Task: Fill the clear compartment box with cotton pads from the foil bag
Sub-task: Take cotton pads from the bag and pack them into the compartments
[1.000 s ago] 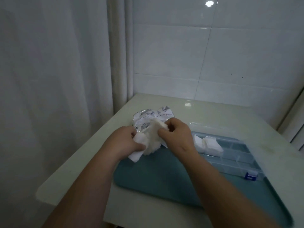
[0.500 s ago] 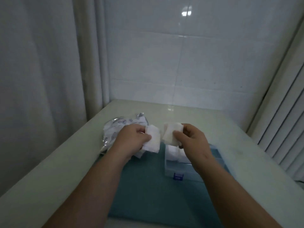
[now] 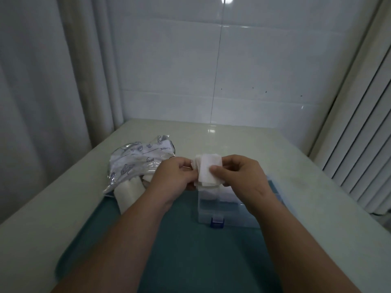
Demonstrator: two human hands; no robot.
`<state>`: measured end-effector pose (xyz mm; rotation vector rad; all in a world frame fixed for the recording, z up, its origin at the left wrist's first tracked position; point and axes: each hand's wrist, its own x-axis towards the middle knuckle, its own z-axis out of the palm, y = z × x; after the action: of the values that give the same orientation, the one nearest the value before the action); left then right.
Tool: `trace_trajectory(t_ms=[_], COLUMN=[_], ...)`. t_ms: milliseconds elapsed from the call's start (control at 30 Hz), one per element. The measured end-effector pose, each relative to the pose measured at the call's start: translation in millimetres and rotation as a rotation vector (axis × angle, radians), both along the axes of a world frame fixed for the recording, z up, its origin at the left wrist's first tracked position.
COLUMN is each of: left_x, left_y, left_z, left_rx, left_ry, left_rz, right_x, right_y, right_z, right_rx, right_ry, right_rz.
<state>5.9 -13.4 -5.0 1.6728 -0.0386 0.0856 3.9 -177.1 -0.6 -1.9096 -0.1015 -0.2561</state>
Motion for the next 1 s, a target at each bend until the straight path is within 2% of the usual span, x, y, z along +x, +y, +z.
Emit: trace_trajectory(t_ms=[233,367,533,667,833,1000], left_x=[-1.0,2.1,2.5,1.6,0.7,-1.3], left_y=[1.1,1.9,0.7,4.4,9.0,0.0], left_z=[-1.5,0.8,-3.4,-3.3,-3.0,0.2], left_rx=[-0.06,-0.212,-0.068,-0.095,-0.002,-0.288], left_ry=[0.016,0.087,0.035,0.055,0.047,0.044], left_rz=[-0.139,-0.195,-0.139,-0.163,-0.133,0.006], right_x=[-2.8,-4.9,-9.3,-11.1,-13.7,-15.5], right_y=[-2.0,-5.7,-2.0,-1.5,-0.6,1.0], right_z=[-1.0,-2.2,-0.6,-4.7,-3.7,-4.1], right_rx=[-0.086,-0.098,-0.145,-0.192,-0.241,-0.286], right_ry=[-0.034,-0.058,-0.077,0.023,-0.022,-0.003], right_rz=[-0.065,-0.08,0.008,0.095,0.079,0.105])
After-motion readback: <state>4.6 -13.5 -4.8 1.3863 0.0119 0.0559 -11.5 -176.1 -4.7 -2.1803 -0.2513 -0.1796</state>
